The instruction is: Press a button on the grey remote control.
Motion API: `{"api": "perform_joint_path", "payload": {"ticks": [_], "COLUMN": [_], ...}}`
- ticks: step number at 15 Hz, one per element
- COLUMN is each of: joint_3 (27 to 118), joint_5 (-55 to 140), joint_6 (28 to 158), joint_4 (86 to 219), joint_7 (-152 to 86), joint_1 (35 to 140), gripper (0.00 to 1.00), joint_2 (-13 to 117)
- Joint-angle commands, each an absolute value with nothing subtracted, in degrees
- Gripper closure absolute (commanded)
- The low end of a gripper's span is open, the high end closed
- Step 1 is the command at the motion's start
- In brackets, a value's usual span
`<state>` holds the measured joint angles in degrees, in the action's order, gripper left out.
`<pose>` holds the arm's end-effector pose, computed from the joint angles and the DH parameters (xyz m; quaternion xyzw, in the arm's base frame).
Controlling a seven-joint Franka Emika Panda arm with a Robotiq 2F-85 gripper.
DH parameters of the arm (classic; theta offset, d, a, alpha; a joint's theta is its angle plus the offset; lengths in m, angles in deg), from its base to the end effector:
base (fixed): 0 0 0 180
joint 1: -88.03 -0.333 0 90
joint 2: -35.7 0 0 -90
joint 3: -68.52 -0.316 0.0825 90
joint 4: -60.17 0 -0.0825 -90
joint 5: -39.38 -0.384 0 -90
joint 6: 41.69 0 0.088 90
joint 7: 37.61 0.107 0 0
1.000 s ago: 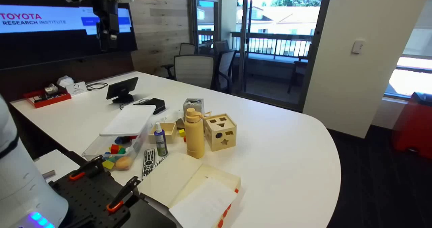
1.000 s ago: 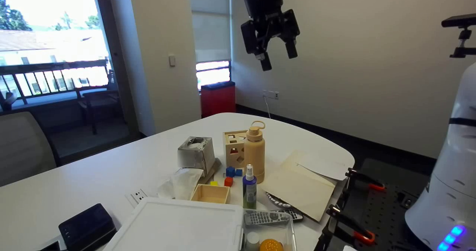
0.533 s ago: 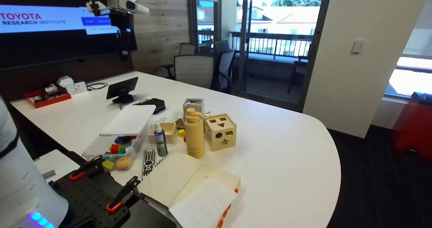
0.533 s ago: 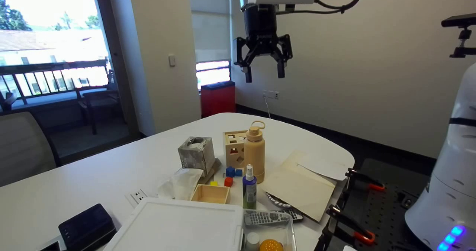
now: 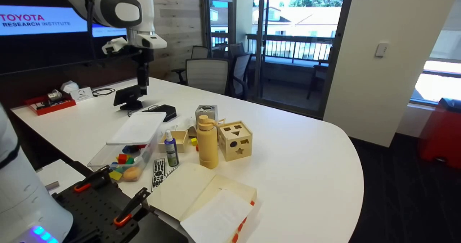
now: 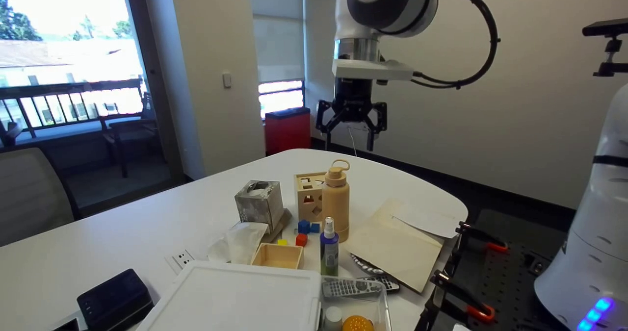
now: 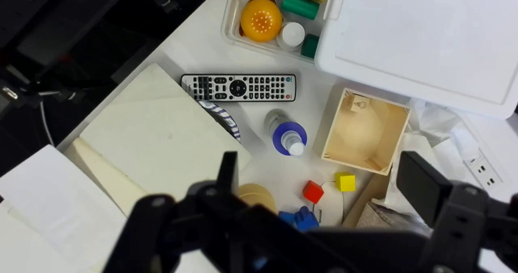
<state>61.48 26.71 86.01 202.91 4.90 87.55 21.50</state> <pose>0.4366 0.0641 0.3762 -0.9278 0.3660 0.0367 0.0621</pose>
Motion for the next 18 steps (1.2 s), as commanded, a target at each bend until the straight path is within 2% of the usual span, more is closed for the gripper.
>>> {"api": "perform_joint_path", "payload": {"ticks": [1, 6, 8, 17, 18], "joint_3": [61.3, 61.1, 61.3, 64.0, 64.2], "joint_5": [25.5, 26.7, 27.1, 26.4, 25.6], "joint_6": [95.4, 104.4, 106.6, 113.7, 114.0], "joint_4": [209.6, 214.1, 213.8, 210.8, 210.4], "joint_7": [9.7, 16.2, 17.6, 17.2, 16.6], "joint_1": [87.6, 87.5, 87.3, 85.6, 85.4], "gripper": [0.00, 0.00, 0.28, 0.97, 1.00], "joint_2": [21.9, 27.5, 31.5, 45.6, 47.0]}}
